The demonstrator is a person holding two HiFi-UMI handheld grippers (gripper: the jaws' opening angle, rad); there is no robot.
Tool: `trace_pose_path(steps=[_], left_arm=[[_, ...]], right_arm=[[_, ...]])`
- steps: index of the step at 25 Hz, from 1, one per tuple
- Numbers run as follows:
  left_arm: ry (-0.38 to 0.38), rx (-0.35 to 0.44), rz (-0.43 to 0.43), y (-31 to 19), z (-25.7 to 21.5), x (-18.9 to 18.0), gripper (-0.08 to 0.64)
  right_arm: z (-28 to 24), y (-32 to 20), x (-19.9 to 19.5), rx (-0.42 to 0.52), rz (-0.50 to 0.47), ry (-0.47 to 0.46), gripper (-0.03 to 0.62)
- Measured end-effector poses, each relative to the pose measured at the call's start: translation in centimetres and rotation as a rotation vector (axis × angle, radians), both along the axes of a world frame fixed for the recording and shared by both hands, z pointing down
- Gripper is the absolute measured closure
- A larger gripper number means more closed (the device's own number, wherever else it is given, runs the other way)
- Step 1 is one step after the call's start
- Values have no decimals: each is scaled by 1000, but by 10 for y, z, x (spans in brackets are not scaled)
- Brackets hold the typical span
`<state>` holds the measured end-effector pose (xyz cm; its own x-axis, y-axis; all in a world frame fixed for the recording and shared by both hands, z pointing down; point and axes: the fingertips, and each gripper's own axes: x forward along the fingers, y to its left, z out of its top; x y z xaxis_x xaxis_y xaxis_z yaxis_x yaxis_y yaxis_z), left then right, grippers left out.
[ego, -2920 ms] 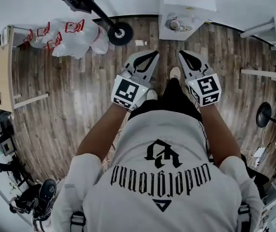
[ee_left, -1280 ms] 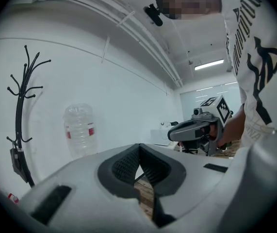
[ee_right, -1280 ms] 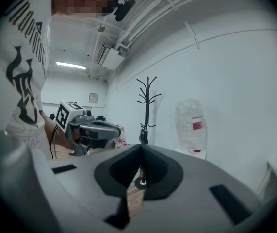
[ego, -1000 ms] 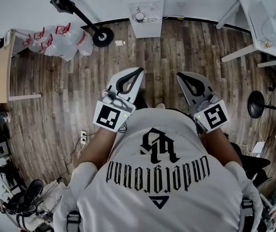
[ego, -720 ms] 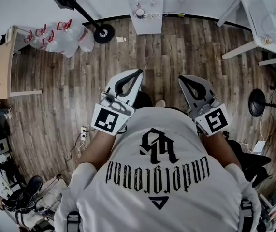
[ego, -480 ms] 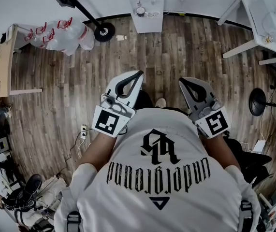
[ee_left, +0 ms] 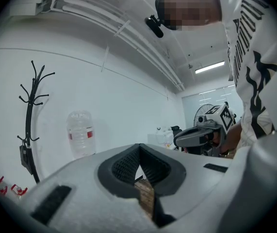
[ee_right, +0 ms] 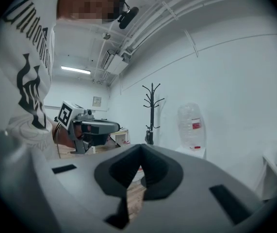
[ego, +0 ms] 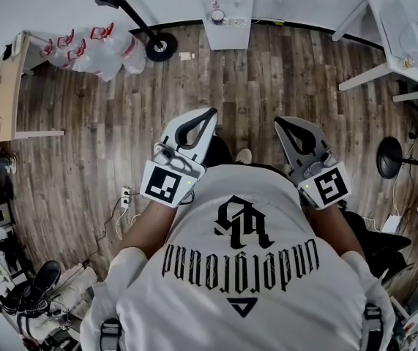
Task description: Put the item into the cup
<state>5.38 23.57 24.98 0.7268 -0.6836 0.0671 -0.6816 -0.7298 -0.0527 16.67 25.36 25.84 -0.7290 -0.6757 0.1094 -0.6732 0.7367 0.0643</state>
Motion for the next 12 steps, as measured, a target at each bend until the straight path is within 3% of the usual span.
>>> trace_pose_path(steps=[12], left_arm=[[6, -4, -18, -9, 3, -16, 554]], right_arm=[[-1, -12, -12, 20, -7, 4, 588]])
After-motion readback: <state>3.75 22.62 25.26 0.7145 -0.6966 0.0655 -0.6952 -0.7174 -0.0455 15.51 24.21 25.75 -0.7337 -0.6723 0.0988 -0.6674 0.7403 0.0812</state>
